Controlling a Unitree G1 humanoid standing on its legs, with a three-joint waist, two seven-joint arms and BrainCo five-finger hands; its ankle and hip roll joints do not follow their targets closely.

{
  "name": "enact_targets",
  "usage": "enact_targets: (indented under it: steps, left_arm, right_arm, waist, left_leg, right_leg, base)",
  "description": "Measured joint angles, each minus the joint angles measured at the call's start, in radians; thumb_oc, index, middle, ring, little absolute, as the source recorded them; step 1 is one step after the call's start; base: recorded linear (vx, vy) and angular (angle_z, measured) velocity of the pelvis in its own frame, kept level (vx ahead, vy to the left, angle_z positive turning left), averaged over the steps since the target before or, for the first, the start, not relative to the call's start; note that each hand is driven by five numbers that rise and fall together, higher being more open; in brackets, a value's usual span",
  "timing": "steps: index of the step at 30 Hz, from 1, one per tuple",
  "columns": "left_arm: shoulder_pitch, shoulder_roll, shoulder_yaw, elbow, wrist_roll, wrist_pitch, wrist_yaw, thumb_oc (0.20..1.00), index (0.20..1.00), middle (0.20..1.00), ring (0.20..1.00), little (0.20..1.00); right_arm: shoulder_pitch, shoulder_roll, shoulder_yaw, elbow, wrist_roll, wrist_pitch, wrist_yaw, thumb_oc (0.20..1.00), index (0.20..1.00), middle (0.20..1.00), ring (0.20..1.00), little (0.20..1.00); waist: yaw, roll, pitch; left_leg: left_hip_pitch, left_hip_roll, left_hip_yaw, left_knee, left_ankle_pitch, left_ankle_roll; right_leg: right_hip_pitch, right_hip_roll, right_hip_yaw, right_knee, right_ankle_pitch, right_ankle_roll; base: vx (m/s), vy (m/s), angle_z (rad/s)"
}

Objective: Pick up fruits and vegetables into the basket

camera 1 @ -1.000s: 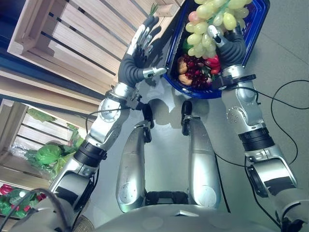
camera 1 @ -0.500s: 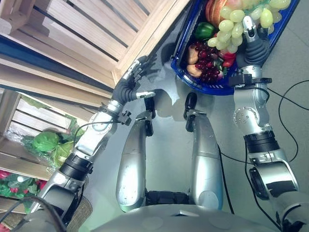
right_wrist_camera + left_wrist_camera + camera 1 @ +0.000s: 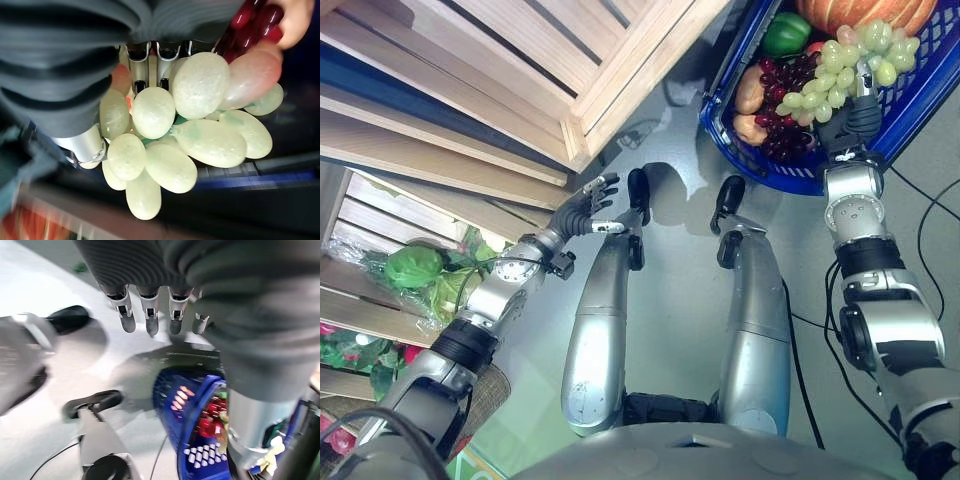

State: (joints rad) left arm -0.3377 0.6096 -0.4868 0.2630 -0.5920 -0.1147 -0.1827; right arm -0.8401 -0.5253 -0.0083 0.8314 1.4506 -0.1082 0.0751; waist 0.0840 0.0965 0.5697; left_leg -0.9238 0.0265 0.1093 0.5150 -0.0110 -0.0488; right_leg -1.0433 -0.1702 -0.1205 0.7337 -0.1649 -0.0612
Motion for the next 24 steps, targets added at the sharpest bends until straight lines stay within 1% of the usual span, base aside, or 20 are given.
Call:
enact_targets:
  steps: [1,4,5,6,8,10,13,15,17,19,21,24]
  left_arm:
    - [0.001,0.0,-0.015,0.026,-0.009,-0.015,-0.002,1.0,1.0,1.0,1.0,1.0]
    - [0.006,-0.006,-0.043,0.057,-0.019,-0.037,-0.016,1.0,1.0,1.0,1.0,1.0]
    - [0.006,-0.011,-0.05,0.068,-0.022,-0.048,-0.023,1.0,1.0,1.0,1.0,1.0]
    - [0.009,-0.013,-0.055,0.068,-0.029,-0.05,-0.03,1.0,1.0,1.0,1.0,1.0]
    - [0.019,-0.022,-0.067,0.076,-0.039,-0.066,-0.051,1.0,1.0,1.0,1.0,1.0]
    - [0.034,-0.04,-0.072,0.095,-0.047,-0.067,-0.072,1.0,1.0,1.0,1.0,1.0]
    - [0.06,-0.061,-0.092,0.142,-0.047,-0.089,-0.091,1.0,1.0,1.0,1.0,1.0]
    - [0.083,-0.07,-0.114,0.157,-0.045,-0.107,-0.091,1.0,1.0,1.0,1.0,1.0]
    - [0.111,-0.084,-0.118,0.165,-0.036,-0.125,-0.088,1.0,1.0,1.0,1.0,1.0]
    - [0.129,-0.1,-0.127,0.176,-0.033,-0.144,-0.084,1.0,1.0,1.0,1.0,1.0]
    - [0.144,-0.12,-0.128,0.185,-0.033,-0.152,-0.074,1.0,1.0,1.0,1.0,1.0]
    - [0.155,-0.136,-0.126,0.194,-0.032,-0.157,-0.067,1.0,1.0,1.0,1.0,1.0]
  right_arm:
    - [-0.014,-0.001,-0.011,0.038,0.053,0.022,0.001,0.2,0.2,0.2,0.2,0.2]
    - [-0.034,-0.009,-0.03,0.088,0.15,0.046,0.002,0.2,0.2,0.2,0.2,0.2]
    - [-0.036,-0.013,-0.036,0.098,0.164,0.05,0.003,0.52,0.52,0.52,0.52,0.52]
    - [-0.037,-0.016,-0.036,0.104,0.183,0.052,0.003,1.0,1.0,1.0,1.0,1.0]
    - [-0.041,-0.018,-0.044,0.129,0.231,0.056,0.002,1.0,1.0,1.0,1.0,1.0]
    - [-0.039,-0.018,-0.058,0.16,0.269,0.057,0.012,1.0,1.0,1.0,1.0,1.0]
    - [-0.024,-0.009,-0.056,0.183,0.248,0.057,0.021,1.0,1.0,1.0,1.0,1.0]
    - [-0.004,0.0,-0.051,0.183,0.149,0.04,0.015,1.0,1.0,1.0,1.0,1.0]
    - [0.022,0.001,-0.035,0.179,0.047,0.038,0.01,1.0,1.0,1.0,1.0,1.0]
    - [0.073,0.01,-0.015,0.165,-0.017,0.03,0.013,1.0,1.0,1.0,1.0,1.0]
    - [0.142,0.04,0.0,0.149,-0.079,0.02,0.046,1.0,1.0,1.0,1.0,1.0]
    - [0.265,0.103,0.062,0.137,-0.164,0.001,0.069,1.0,1.0,1.0,1.0,1.0]
  waist:
    - [0.002,0.0,0.0]
    - [0.001,0.0,0.0]
    - [0.001,0.0,0.0]
    - [0.0,0.0,0.0]
    - [0.001,0.0,0.0]
    - [0.005,0.001,0.0]
    - [0.006,0.0,0.0]
    - [0.006,0.001,0.0]
    - [0.004,0.001,-0.001]
    - [-0.001,0.001,-0.001]
    - [-0.009,0.001,-0.001]
    - [-0.025,0.001,-0.001]
  left_leg:
    - [0.0,0.0,-0.001,0.0,0.0,0.0]
    - [0.001,-0.002,-0.001,-0.006,0.003,0.001]
    - [0.004,-0.006,-0.001,-0.014,0.008,0.001]
    - [0.006,-0.009,-0.002,-0.02,0.012,0.001]
    - [0.008,-0.011,-0.002,-0.023,0.014,0.002]
    - [0.014,-0.013,-0.001,-0.027,0.015,0.003]
    - [0.043,-0.013,-0.001,-0.037,0.016,0.002]
    - [0.081,-0.014,0.001,-0.058,0.019,0.003]
    - [0.123,-0.015,0.002,-0.088,0.026,0.003]
    - [0.158,-0.015,0.003,-0.109,0.03,0.004]
    - [0.202,-0.015,0.005,-0.133,0.032,0.005]
    - [0.278,-0.015,0.012,-0.176,0.036,0.007]
  right_leg:
    - [0.0,0.0,0.0,0.0,0.0,0.0]
    - [0.0,-0.002,0.0,-0.001,0.0,0.0]
    - [-0.001,-0.005,0.0,-0.001,0.0,0.0]
    - [-0.001,-0.008,-0.001,-0.001,0.0,0.0]
    - [0.001,-0.009,-0.001,-0.002,0.0,0.0]
    - [0.005,-0.01,0.0,-0.004,0.0,0.001]
    - [0.033,-0.009,-0.002,-0.014,0.001,0.001]
    - [0.068,-0.008,-0.003,-0.027,0.001,0.002]
    - [0.106,-0.006,-0.004,-0.05,0.003,0.005]
    - [0.14,-0.003,-0.005,-0.068,0.006,0.009]
    - [0.183,0.002,-0.005,-0.093,0.01,0.013]
    - [0.255,0.006,-0.005,-0.128,0.015,0.02]
  base:
    - [0.0,0.0,0.0]
    - [0.0,0.021,0.02]
    - [0.0,0.023,0.06]
    - [-0.01,0.029,0.06]
    - [0.0,0.014,0.02]
    - [-0.01,0.017,0.0]
    - [-0.02,0.06,-0.01]
    - [-0.02,0.083,0.0]
    - [-0.02,0.107,-0.01]
    - [-0.03,0.124,-0.03]
    - [-0.02,0.15,-0.06]
    - [-0.02,0.185,-0.05]
